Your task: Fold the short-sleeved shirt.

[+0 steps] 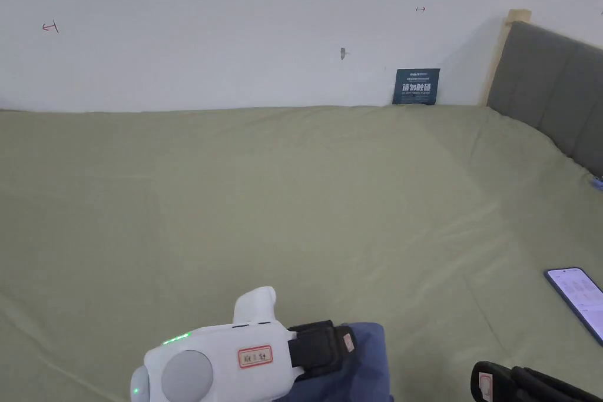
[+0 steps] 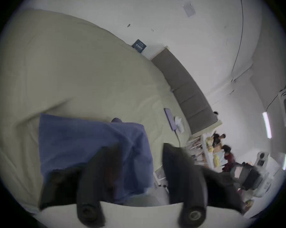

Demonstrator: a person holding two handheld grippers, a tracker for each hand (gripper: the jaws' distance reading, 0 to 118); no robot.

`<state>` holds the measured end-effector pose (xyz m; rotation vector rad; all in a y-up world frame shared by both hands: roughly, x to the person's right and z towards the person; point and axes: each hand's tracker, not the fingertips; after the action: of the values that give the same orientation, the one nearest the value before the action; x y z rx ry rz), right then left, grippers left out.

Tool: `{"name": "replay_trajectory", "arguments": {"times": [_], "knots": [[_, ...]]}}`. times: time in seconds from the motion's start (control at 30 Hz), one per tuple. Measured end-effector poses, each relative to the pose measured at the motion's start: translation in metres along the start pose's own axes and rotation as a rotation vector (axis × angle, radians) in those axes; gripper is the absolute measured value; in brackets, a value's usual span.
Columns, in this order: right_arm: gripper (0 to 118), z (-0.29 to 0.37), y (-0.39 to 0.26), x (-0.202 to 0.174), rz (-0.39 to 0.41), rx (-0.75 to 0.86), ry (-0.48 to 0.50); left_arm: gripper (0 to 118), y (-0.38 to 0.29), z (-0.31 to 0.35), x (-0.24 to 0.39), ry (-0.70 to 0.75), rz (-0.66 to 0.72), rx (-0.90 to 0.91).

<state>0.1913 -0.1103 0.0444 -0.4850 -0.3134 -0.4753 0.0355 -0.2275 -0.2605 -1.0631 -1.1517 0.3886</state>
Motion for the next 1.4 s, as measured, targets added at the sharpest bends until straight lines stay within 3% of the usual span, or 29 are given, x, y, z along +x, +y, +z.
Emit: {"name": "replay_trajectory", "arguments": {"times": [0.03,0.07,0.13,0.3,0.53,0.67,0.77,0.83,0.9,0.97,1.03,1.13,1.2,1.3,1.4], "knots": [[2,0.000,-0.002,-0.001,-0.002,-0.004,0.001,11,-0.001,-0.013,-0.007,-0.035,0.014,-0.012],[2,0.001,-0.003,-0.002,-0.005,-0.007,0.002,0,-0.004,-0.023,-0.012,-0.026,0.014,-0.028],[2,0.005,-0.005,-0.002,-0.011,-0.005,0.007,0,-0.019,-0.042,-0.023,0.008,-0.011,-0.045],[2,0.014,0.001,-0.003,-0.014,0.022,0.011,0,-0.075,-0.080,-0.039,-0.134,0.179,-0.091],[2,0.002,0.010,-0.006,-0.002,0.034,0.031,0,-0.102,-0.091,-0.027,-0.171,0.263,-0.068],[2,-0.020,0.012,-0.004,-0.014,0.014,0.058,0,-0.093,-0.064,-0.006,-0.222,0.182,-0.094],[2,-0.048,0.018,0.000,-0.054,-0.042,0.128,0,-0.068,-0.014,-0.011,-0.245,0.138,-0.017],[2,-0.075,0.024,0.000,-0.039,-0.104,0.194,0,-0.046,0.029,-0.027,-0.165,0.105,0.067],[2,-0.115,0.029,0.004,-0.013,-0.206,0.323,0,-0.028,0.069,-0.050,-0.008,0.027,0.144],[2,-0.158,0.027,0.010,-0.062,-0.333,0.473,0,-0.015,0.094,-0.071,0.094,0.028,0.171],[2,-0.201,0.014,0.020,-0.172,-0.448,0.585,0,-0.011,0.114,-0.088,0.122,0.081,0.217],[2,-0.241,-0.012,0.032,-0.304,-0.600,0.688,0,-0.010,0.122,-0.102,0.058,0.171,0.250],[2,-0.259,-0.028,0.037,-0.319,-0.703,0.685,0,-0.013,0.116,-0.110,0.056,0.201,0.226],[2,-0.276,-0.042,0.046,-0.275,-0.726,0.594,0,-0.020,0.099,-0.117,0.074,0.217,0.144],[2,-0.281,-0.045,0.077,-0.386,-0.706,0.550,0,-0.029,0.085,-0.119,0.032,0.249,0.101]]}}
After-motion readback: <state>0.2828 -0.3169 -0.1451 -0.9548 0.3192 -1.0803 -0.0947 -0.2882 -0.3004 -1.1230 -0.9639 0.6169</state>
